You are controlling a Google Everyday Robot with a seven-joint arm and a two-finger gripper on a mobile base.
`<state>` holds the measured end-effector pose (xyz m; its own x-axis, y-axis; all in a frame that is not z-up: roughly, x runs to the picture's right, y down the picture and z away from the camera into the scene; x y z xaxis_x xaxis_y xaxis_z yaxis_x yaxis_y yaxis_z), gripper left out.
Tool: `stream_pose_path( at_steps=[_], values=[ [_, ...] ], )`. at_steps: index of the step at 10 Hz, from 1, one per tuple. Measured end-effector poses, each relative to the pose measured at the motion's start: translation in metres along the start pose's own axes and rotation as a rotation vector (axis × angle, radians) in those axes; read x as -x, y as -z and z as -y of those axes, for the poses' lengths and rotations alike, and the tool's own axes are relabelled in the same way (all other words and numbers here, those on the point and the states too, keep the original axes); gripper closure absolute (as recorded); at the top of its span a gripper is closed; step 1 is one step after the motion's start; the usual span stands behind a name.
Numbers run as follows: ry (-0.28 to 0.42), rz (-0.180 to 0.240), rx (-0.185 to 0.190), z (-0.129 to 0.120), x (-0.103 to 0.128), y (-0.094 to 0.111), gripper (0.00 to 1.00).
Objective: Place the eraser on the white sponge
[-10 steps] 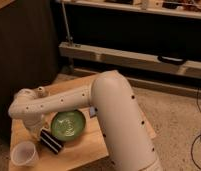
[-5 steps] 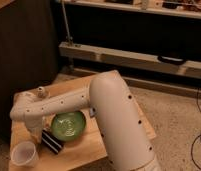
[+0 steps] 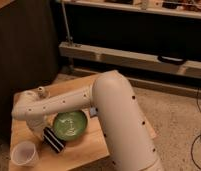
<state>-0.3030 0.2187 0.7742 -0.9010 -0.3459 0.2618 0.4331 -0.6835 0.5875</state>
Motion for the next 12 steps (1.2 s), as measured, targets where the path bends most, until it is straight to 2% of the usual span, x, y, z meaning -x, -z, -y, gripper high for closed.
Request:
stream_pose_path(
  at_steps=[2,5,6,7,9,12],
  values=[
    [-0.005,-0.026,0.001,-0.008,0.002,0.042,0.99],
    [-0.047,-0.069,-0.002,-0.031,0.004,0.115,1.0],
    [-0.073,-0.082,-0.01,-0.044,0.006,0.138,1.0],
    [-0.116,-0.098,-0.021,-0.069,0.008,0.166,1.0],
    [-0.19,-0.116,-0.024,-0.114,0.016,0.194,1.0],
    [-0.31,-0.134,-0.013,-0.183,0.035,0.207,1.0]
  ],
)
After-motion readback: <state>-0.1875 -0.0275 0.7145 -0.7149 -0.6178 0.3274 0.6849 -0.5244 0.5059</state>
